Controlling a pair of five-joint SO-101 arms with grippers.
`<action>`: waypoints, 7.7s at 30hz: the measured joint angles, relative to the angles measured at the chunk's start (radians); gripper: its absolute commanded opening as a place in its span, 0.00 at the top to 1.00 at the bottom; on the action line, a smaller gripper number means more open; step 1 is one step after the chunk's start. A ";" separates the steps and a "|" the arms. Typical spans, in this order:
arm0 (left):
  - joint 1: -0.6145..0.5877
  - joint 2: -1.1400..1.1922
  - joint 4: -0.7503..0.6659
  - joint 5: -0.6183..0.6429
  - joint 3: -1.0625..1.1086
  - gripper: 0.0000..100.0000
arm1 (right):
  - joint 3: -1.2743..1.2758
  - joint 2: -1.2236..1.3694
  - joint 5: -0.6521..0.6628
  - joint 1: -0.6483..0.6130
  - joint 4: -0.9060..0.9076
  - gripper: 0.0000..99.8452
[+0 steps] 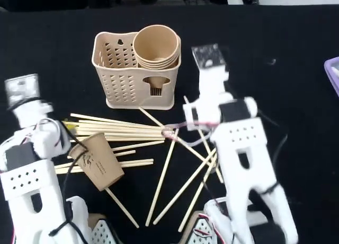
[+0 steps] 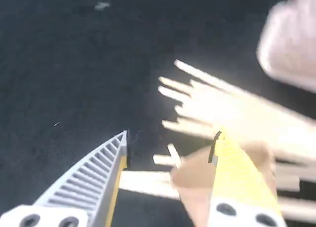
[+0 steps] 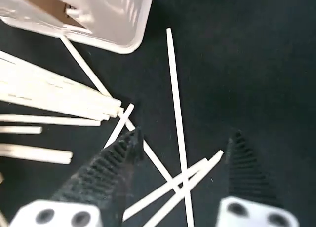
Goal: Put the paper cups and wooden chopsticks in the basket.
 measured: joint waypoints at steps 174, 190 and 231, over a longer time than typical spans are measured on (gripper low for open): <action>0.667 0.934 0.315 0.245 -1.734 0.97 | 0.608 -0.250 -0.204 0.284 -0.672 0.99; 0.804 1.125 0.359 0.242 -1.789 0.97 | 0.608 -0.250 -0.183 0.262 -0.672 0.99; 0.864 1.082 0.575 0.020 -1.798 0.82 | 0.608 -0.250 -0.183 0.262 -0.672 0.99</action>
